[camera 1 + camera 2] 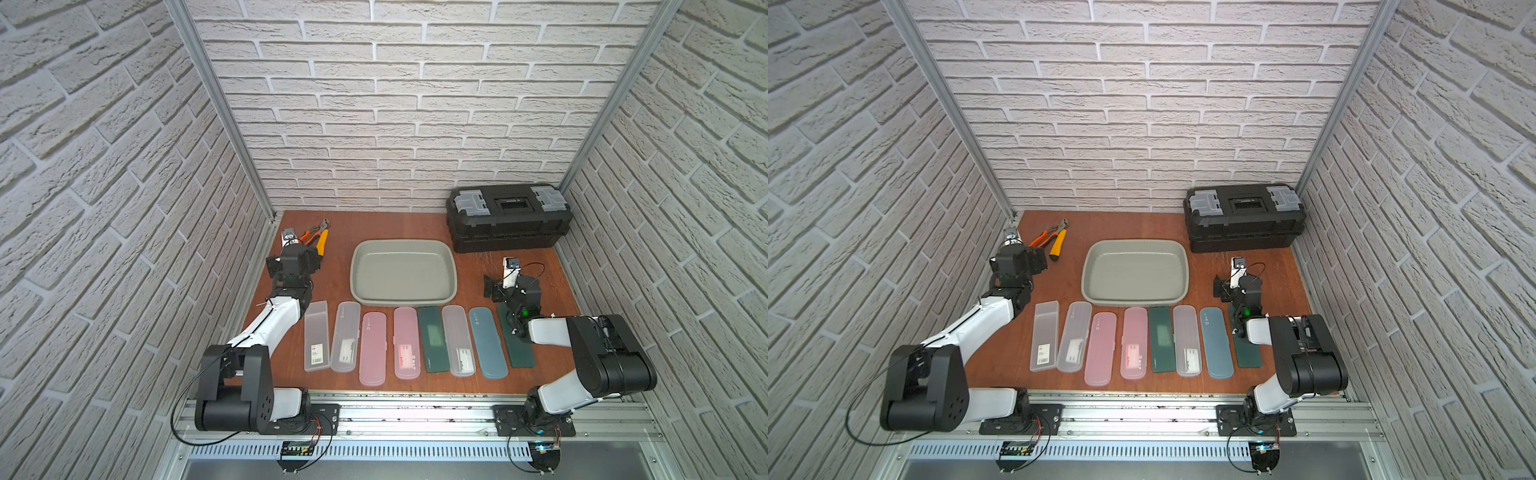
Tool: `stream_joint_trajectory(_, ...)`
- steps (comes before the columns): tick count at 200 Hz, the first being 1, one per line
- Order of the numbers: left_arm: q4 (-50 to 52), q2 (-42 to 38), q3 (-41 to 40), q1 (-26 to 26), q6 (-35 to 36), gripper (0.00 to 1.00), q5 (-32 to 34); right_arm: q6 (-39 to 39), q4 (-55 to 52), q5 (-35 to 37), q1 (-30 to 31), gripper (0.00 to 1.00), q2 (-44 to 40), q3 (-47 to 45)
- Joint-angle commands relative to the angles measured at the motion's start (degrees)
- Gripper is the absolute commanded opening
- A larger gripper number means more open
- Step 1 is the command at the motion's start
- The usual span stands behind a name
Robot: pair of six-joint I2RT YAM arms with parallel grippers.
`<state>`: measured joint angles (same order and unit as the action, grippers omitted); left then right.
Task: Put the pencil case into the storage box
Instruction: Pick up the pencil case from the center of the board.
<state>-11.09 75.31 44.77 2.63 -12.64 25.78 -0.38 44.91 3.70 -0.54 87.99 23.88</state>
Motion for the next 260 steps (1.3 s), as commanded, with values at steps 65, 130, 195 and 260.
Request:
stream_joint_trajectory(65, 32.07, -6.85, 8.57, 8.55, -8.93, 0.98, -15.99, 18.65, -68.16, -2.5, -0.21, 0.98, -23.19, 22.19)
stream_joint_trajectory(130, 25.17, -10.57, 0.06, 20.13, -16.47, 0.98, -16.66, 27.36, -77.77, -1.11, -0.27, 1.0, -25.71, 14.78)
stream_joint_trajectory(195, 26.11, -8.87, 1.22, 23.2, -15.74, 0.99, -16.15, 24.54, -83.71, 1.69, -1.61, 1.0, -15.75, 19.44)
stream_joint_trajectory(260, 25.2, -6.71, 2.24, 23.79, -15.75, 0.99, -16.53, 20.51, -79.43, -5.31, -6.7, 0.99, -6.56, 22.04)
